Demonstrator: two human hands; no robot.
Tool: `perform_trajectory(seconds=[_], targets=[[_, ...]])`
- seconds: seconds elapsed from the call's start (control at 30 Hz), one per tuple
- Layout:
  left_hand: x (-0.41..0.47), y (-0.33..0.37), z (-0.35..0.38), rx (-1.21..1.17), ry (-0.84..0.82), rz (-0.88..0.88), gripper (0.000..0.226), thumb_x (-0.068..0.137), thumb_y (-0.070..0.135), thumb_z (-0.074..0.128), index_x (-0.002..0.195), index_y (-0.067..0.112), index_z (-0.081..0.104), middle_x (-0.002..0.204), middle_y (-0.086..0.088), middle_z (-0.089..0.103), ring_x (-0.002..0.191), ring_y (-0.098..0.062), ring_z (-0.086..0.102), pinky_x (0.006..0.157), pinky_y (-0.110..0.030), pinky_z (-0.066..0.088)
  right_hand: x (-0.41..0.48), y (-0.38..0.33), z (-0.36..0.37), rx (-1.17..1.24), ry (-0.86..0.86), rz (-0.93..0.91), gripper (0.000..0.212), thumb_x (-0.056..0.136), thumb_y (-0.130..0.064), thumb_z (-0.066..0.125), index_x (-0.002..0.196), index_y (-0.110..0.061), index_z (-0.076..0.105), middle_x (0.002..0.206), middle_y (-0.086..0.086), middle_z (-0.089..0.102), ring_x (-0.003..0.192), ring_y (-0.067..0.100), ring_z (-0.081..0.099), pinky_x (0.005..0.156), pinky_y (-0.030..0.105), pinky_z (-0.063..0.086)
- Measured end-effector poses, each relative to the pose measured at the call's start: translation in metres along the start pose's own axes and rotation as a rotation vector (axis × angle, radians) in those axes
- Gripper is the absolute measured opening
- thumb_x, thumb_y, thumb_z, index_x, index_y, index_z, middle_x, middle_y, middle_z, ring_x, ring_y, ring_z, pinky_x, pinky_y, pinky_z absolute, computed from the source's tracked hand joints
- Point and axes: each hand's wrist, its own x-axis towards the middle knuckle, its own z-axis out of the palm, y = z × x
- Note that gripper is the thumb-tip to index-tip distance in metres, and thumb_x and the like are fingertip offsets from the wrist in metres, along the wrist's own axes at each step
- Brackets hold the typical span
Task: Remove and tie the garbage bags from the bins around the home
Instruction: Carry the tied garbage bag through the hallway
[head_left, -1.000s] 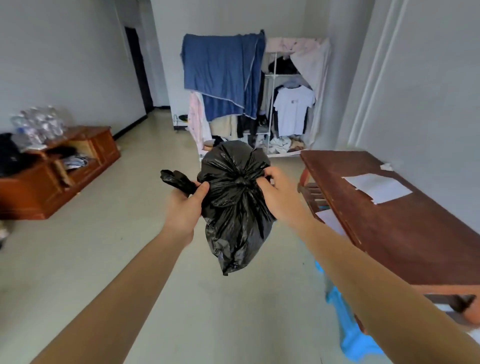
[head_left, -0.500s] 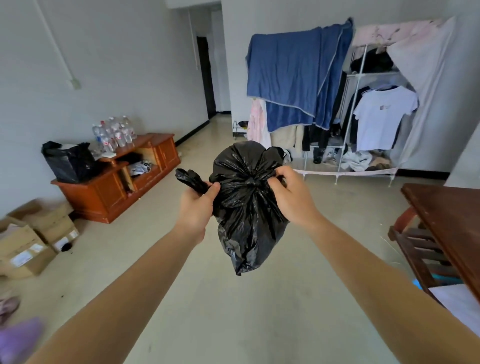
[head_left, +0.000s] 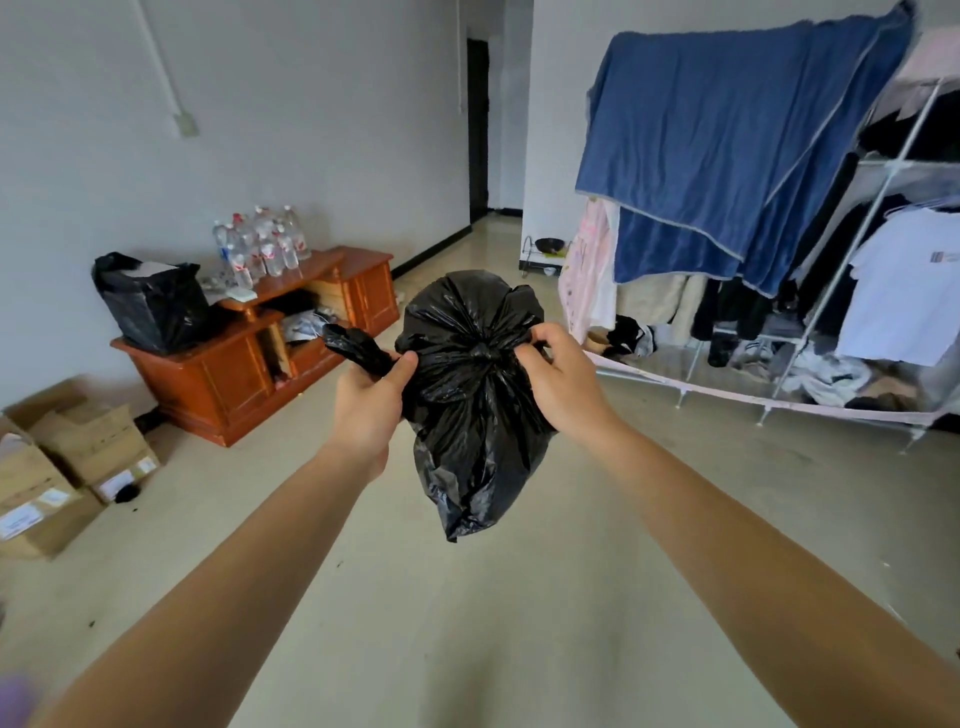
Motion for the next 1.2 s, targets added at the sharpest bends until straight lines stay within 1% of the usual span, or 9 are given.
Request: perform_trajectory(seconds=[0.17, 0.3, 0.43, 0.53, 0.77, 0.87, 0.93, 1.07, 1.2], targets=[[0.169, -0.013, 0.000, -0.010, -0.017, 0.003, 0.015, 0.101, 0.017, 0.058, 0.090, 0.006, 0.057, 0.099, -0.013, 0.068, 0.096, -0.026, 0.067, 0.100, -0.053, 0.052, 0.153, 0.026, 0.064, -0.003, -0.014, 0.014, 0.013, 0.098, -0.023, 0.052, 0.105, -0.015, 0.059, 0.104, 0.004, 0.062, 0.095, 0.018, 0.056, 0.080, 0.034, 0.040], [0.297, -0.010, 0.019, 0.004, -0.045, 0.005, 0.018, 0.101, 0.018, 0.060, 0.103, 0.000, 0.058, 0.109, -0.022, 0.069, 0.109, -0.034, 0.067, 0.102, -0.054, 0.051, 0.267, 0.045, 0.090, 0.034, 0.011, 0.068, 0.010, 0.098, -0.024, 0.052, 0.105, -0.019, 0.058, 0.098, -0.003, 0.060, 0.084, 0.005, 0.053, 0.071, 0.019, 0.039], [0.414, -0.024, 0.053, 0.009, -0.068, -0.028, 0.013, 0.101, 0.017, 0.059, 0.094, 0.007, 0.055, 0.098, -0.014, 0.065, 0.099, -0.030, 0.065, 0.098, -0.051, 0.050, 0.369, 0.087, 0.108, 0.049, 0.039, 0.091, 0.009, 0.098, -0.023, 0.052, 0.103, -0.018, 0.058, 0.090, -0.005, 0.059, 0.077, 0.000, 0.051, 0.068, 0.013, 0.037], [0.502, -0.049, 0.085, 0.024, -0.096, -0.045, 0.018, 0.101, 0.017, 0.057, 0.085, 0.011, 0.053, 0.094, -0.012, 0.063, 0.094, -0.027, 0.063, 0.090, -0.047, 0.050, 0.450, 0.135, 0.121, 0.046, 0.050, 0.117, 0.012, 0.098, -0.025, 0.051, 0.106, -0.019, 0.058, 0.099, -0.002, 0.061, 0.084, 0.004, 0.053, 0.071, 0.016, 0.039], [0.723, -0.091, 0.179, -0.002, -0.091, -0.070, 0.011, 0.102, 0.018, 0.055, 0.099, 0.008, 0.052, 0.101, -0.013, 0.061, 0.096, -0.026, 0.063, 0.084, -0.041, 0.051, 0.665, 0.236, 0.133, 0.063, 0.018, 0.132, 0.010, 0.099, -0.025, 0.051, 0.105, -0.021, 0.057, 0.097, -0.004, 0.061, 0.084, 0.006, 0.055, 0.076, 0.021, 0.042], [0.811, -0.092, 0.207, -0.018, -0.080, -0.074, 0.013, 0.103, 0.016, 0.054, 0.094, 0.007, 0.051, 0.097, -0.011, 0.062, 0.093, -0.024, 0.064, 0.081, -0.039, 0.051, 0.764, 0.260, 0.142, 0.051, -0.008, 0.127, 0.010, 0.098, -0.026, 0.051, 0.105, -0.022, 0.058, 0.099, -0.005, 0.062, 0.088, 0.009, 0.056, 0.080, 0.029, 0.044], [0.868, -0.091, 0.219, -0.014, -0.067, -0.071, 0.014, 0.103, 0.016, 0.054, 0.092, 0.008, 0.051, 0.094, -0.008, 0.062, 0.089, -0.021, 0.065, 0.078, -0.037, 0.051, 0.826, 0.273, 0.155, 0.062, -0.010, 0.138, 0.012, 0.098, -0.026, 0.051, 0.107, -0.022, 0.058, 0.103, -0.003, 0.063, 0.094, 0.014, 0.058, 0.083, 0.033, 0.044], [0.982, -0.101, 0.228, -0.035, -0.010, -0.066, 0.012, 0.102, 0.016, 0.056, 0.094, 0.009, 0.052, 0.092, -0.006, 0.063, 0.087, -0.020, 0.065, 0.077, -0.036, 0.051, 0.939, 0.304, 0.196, 0.087, -0.030, 0.146, 0.014, 0.098, -0.026, 0.051, 0.109, -0.021, 0.058, 0.107, -0.001, 0.062, 0.097, 0.015, 0.057, 0.075, 0.026, 0.041], [1.108, -0.128, 0.228, -0.060, 0.002, -0.055, 0.015, 0.101, 0.016, 0.057, 0.089, 0.009, 0.054, 0.089, -0.005, 0.064, 0.087, -0.019, 0.066, 0.077, -0.035, 0.052, 1.054, 0.346, 0.249, 0.095, -0.046, 0.114, 0.017, 0.098, -0.026, 0.052, 0.111, -0.019, 0.060, 0.108, -0.002, 0.063, 0.099, 0.014, 0.058, 0.079, 0.029, 0.042]])
